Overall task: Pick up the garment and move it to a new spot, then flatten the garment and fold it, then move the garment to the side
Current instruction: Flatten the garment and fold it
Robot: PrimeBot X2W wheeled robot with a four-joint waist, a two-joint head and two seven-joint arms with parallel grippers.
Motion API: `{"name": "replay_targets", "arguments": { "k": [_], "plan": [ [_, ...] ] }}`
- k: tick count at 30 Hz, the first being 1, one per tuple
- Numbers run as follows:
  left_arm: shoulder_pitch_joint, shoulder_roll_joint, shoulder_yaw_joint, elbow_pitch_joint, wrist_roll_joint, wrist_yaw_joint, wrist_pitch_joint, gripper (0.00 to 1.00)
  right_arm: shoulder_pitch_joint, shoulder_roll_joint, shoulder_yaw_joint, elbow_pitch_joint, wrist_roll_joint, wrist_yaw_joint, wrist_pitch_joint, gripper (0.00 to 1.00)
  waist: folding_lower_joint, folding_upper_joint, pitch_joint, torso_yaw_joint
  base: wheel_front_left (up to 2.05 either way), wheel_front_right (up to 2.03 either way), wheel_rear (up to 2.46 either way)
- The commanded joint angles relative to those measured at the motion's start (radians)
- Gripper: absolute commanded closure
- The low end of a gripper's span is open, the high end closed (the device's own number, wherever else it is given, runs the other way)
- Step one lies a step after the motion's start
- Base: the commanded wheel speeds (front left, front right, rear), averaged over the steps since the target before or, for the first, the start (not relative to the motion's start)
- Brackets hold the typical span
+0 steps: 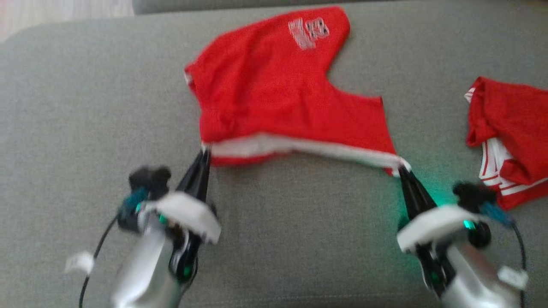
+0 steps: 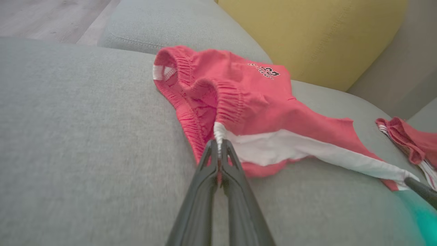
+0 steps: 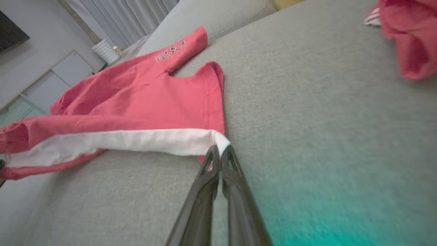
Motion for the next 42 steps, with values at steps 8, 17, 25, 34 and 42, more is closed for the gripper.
{"name": "replay_targets", "arguments": {
  "k": [8,17,25,34,42],
  "plan": [
    [0.289,0.075,0.076,-0.265,0.016,0.025,-0.003,1.0,0.371,-0.012,-0.163,-0.384,-0.127,0.007,0.123,1.0,0.0,-0.0001,-0.114,-0.01,0.0,0.0,0.0],
    [0.526,0.114,0.095,-0.556,-0.002,0.122,0.104,1.0,0.72,0.098,-0.349,-0.837,-0.288,0.007,0.44,1.0,0.0,-0.0001,-0.164,-0.011,0.0,0.0,0.0],
    [0.56,0.127,0.092,-0.688,-0.01,0.158,0.184,1.0,0.727,0.125,-0.399,-0.988,-0.325,0.007,0.533,1.0,0.0,-0.0001,-0.162,-0.006,0.0,0.0,0.0],
    [0.315,0.108,0.088,-0.583,-0.062,0.094,0.242,1.0,0.35,0.057,-0.37,-0.824,-0.321,0.007,0.504,1.0,0.0,-0.0001,-0.061,0.034,0.0,0.0,0.0],
    [0.053,0.066,0.074,-0.416,-0.096,0.041,0.248,1.0,-0.079,-0.038,-0.295,-0.51,-0.287,0.007,0.447,1.0,0.0,-0.0001,0.082,0.1,0.0,0.0,0.0]
  ]
}}
